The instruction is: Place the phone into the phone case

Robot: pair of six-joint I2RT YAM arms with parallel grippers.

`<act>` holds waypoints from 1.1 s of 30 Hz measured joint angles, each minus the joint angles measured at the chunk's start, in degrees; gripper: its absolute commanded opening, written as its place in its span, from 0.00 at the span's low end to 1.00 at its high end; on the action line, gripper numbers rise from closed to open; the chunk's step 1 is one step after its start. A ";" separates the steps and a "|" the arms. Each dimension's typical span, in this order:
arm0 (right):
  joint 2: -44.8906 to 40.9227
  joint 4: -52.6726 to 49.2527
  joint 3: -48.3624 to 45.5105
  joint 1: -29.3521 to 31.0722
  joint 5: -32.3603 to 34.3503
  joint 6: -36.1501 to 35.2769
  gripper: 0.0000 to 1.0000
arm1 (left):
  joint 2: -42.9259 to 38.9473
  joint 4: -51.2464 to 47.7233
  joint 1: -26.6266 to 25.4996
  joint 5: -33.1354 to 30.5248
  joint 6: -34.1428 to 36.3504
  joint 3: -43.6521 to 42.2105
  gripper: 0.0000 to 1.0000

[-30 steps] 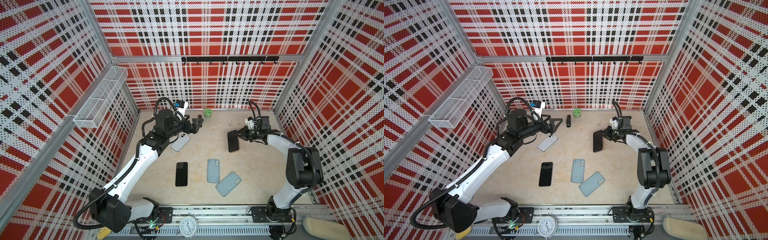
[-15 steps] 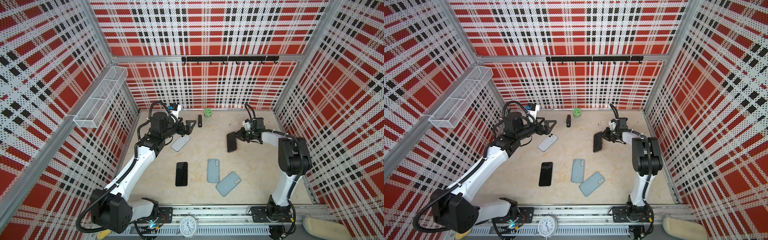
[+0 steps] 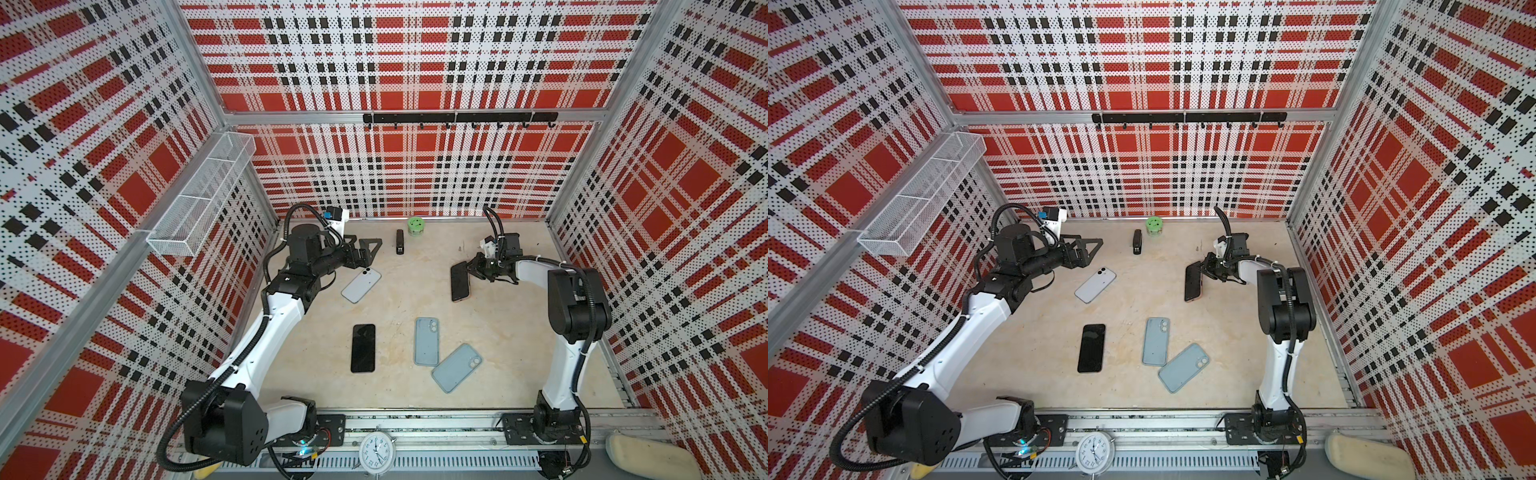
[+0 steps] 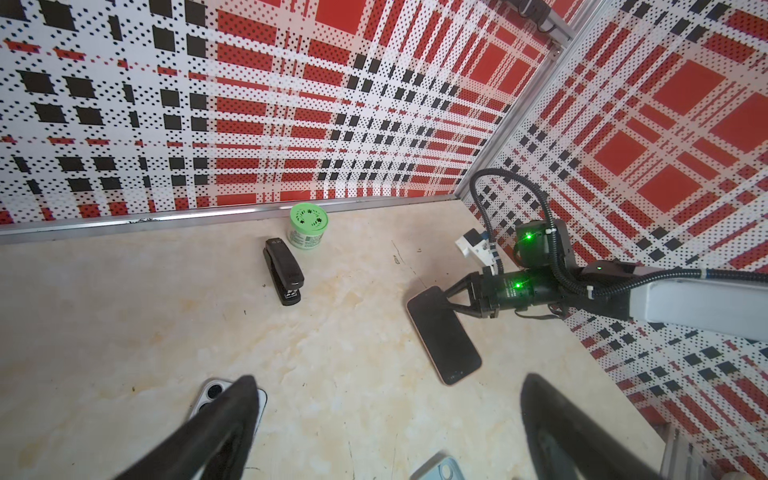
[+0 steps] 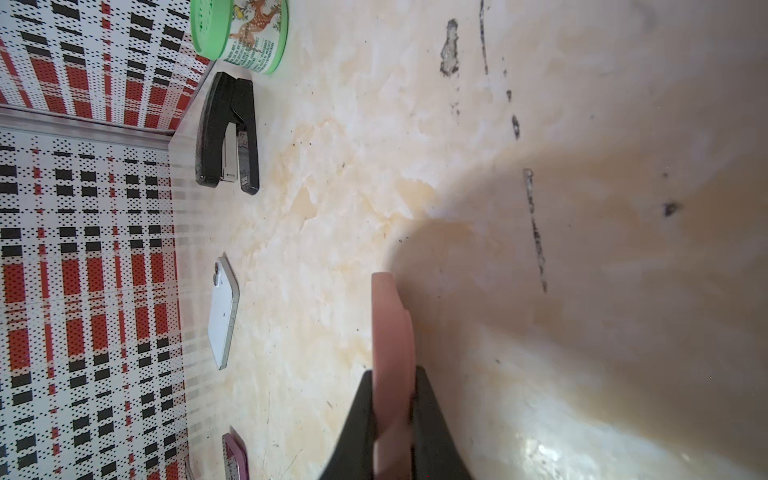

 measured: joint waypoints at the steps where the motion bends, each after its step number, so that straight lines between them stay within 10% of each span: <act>1: 0.13 -0.07 0.09 0.00 0.00 0.00 0.09 | 0.00 0.00 -0.02 0.02 0.04 0.00 0.99; 33: -2.60 -3.52 -3.93 0.48 7.13 -1.70 0.57 | -1.75 0.22 -1.42 -5.51 -2.58 -3.54 0.99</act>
